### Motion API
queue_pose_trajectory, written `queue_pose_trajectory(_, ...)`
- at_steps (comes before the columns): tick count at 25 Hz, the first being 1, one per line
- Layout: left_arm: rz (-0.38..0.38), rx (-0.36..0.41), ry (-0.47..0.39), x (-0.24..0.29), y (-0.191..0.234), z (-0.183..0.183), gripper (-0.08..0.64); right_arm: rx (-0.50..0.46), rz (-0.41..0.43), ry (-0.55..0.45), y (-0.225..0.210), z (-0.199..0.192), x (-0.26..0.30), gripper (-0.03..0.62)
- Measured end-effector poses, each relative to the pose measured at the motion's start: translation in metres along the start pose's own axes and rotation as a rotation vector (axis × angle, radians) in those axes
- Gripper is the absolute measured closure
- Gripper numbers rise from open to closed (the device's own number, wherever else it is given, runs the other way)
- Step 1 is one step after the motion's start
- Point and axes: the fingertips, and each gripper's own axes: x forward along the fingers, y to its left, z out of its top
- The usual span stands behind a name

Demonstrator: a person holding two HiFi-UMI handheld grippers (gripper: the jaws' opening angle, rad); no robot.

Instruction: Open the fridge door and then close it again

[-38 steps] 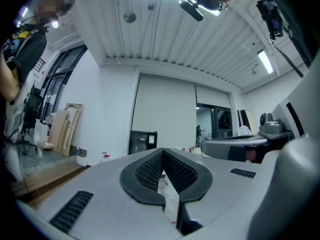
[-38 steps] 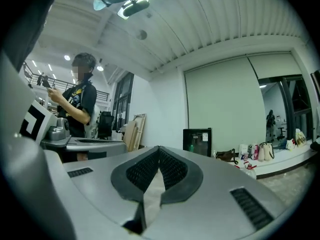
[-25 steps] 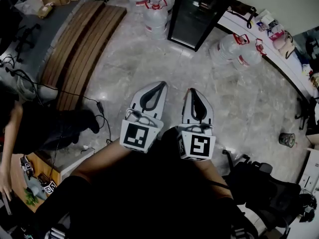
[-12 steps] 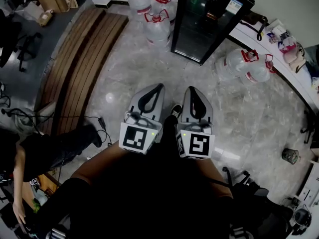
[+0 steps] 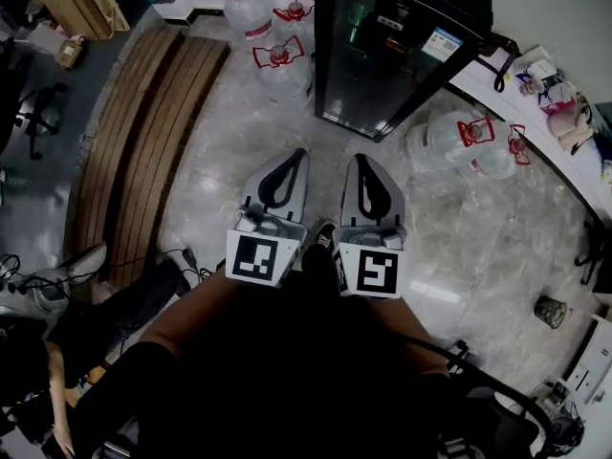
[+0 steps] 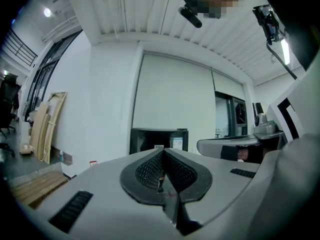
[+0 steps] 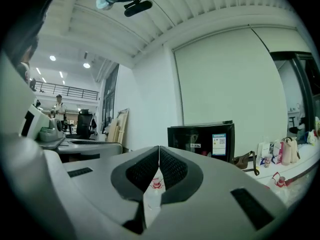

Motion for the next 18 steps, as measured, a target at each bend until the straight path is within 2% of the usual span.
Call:
queue_pose_trajectory(7, -0.088, -0.034, -0.001, 0.075, 0.078, -0.030, 0.552, -0.009, -0.115, -0.007, -0.017, -0.014, 0.088, 0.577)
queue_pose_trajectory(13, -0.263, 0.018, 0.036, 0.182, 0.145, -0.090, 0.547, 0.018, -0.224, -0.027, -0.032, -0.048, 0.172, 0.577)
queue_pose_trajectory(16, -0.362, -0.003, 0.017, 0.227, 0.163, -0.118, 0.467, 0.021, -0.249, -0.038, -0.036, -0.073, 0.208, 0.577)
queue_pose_trajectory(18, -0.404, -0.015, -0.010, 0.256, 0.176, -0.133, 0.440, 0.034, -0.263, -0.036, -0.040, -0.092, 0.229, 0.577)
